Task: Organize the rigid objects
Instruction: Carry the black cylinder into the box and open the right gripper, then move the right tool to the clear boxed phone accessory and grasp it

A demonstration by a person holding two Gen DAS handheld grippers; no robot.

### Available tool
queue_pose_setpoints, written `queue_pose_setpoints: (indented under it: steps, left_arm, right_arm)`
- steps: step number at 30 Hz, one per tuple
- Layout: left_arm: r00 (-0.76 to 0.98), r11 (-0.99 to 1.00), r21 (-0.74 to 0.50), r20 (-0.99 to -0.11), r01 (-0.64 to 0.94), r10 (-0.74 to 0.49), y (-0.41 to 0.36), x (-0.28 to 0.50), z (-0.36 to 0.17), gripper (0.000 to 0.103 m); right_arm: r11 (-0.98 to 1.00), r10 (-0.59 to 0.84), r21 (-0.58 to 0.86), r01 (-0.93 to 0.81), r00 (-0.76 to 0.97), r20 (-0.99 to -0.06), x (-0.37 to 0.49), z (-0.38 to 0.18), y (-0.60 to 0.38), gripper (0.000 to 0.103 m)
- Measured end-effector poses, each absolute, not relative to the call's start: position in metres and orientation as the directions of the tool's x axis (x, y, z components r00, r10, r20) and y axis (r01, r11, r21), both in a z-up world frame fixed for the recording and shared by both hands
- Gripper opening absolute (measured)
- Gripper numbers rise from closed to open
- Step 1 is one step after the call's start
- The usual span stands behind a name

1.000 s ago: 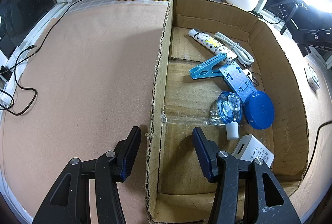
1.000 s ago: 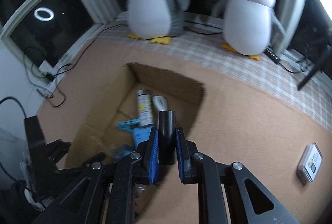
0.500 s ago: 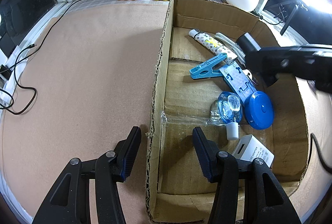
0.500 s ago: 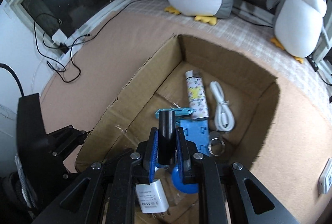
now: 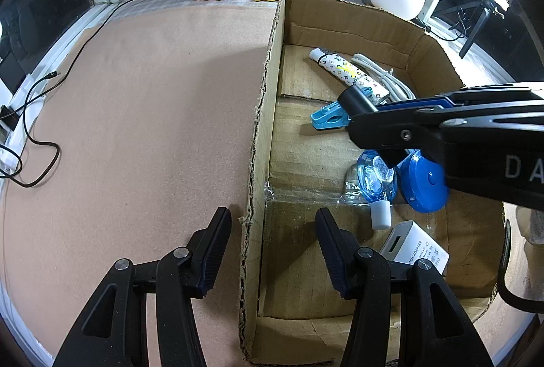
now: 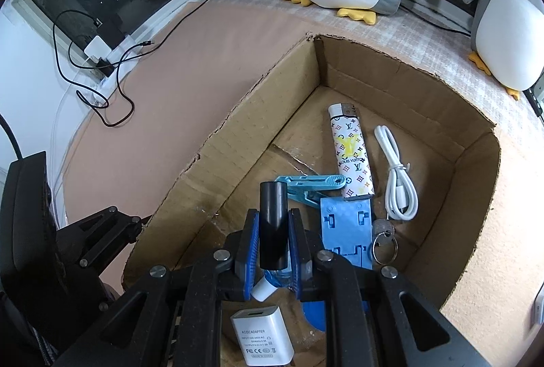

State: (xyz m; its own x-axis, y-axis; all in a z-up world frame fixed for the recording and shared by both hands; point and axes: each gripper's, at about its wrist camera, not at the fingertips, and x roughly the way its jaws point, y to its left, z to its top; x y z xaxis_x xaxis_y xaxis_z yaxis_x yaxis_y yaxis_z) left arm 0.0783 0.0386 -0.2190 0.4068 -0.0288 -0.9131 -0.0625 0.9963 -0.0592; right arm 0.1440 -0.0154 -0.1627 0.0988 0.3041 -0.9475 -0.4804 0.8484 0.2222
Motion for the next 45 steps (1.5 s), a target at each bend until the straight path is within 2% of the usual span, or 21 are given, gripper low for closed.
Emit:
queue_pose_setpoints:
  steps: [4,13,17,23,35,42,45]
  left_arm:
    - [0.407,0.996,-0.059,-0.913,-0.063,-0.028,0.038,0.078,-0.219,0.055]
    - [0.407,0.996,-0.059,-0.913,-0.063,-0.028,0.039,0.078,-0.219,0.055]
    - [0.407,0.996,-0.058,-0.913,-0.063,-0.028,0.039,0.077,-0.219,0.055]
    - [0.407,0.996,-0.058,-0.913,-0.062,-0.028,0.038,0.077,-0.219,0.055]
    - [0.407,0.997,-0.055,-0.913,-0.061,-0.025,0.039,0.078,-0.219,0.055]
    - [0.407,0.997,-0.052,-0.913,-0.061,-0.023,0.039,0.078,-0.218,0.055]
    - [0.407,0.997,-0.051,-0.913,-0.060,-0.022,0.040,0.078,-0.218,0.055]
  right_arm:
    - [0.853,0.302,0.220,-0.472,0.104,-0.948,0.146,-0.162,-0.016,0.024]
    - [0.859,0.299,0.214,-0.465,0.116,-0.947,0.147,-0.160,-0.020,0.034]
    - [0.866,0.292,0.203,-0.457,0.134,-0.947,0.148,-0.157,-0.025,0.048]
    - [0.885,0.273,0.172,-0.432,0.183,-0.944,0.148,-0.147,-0.041,0.058]
    - [0.946,0.280,0.200,-0.255,0.333,-0.900,0.146,-0.107,-0.126,0.060]
    - [0.984,0.180,0.159,-0.085,0.405,-0.896,0.141,-0.093,-0.205,0.061]
    - [0.993,0.104,0.120,0.014,0.416,-0.904,0.139,-0.095,-0.245,0.065]
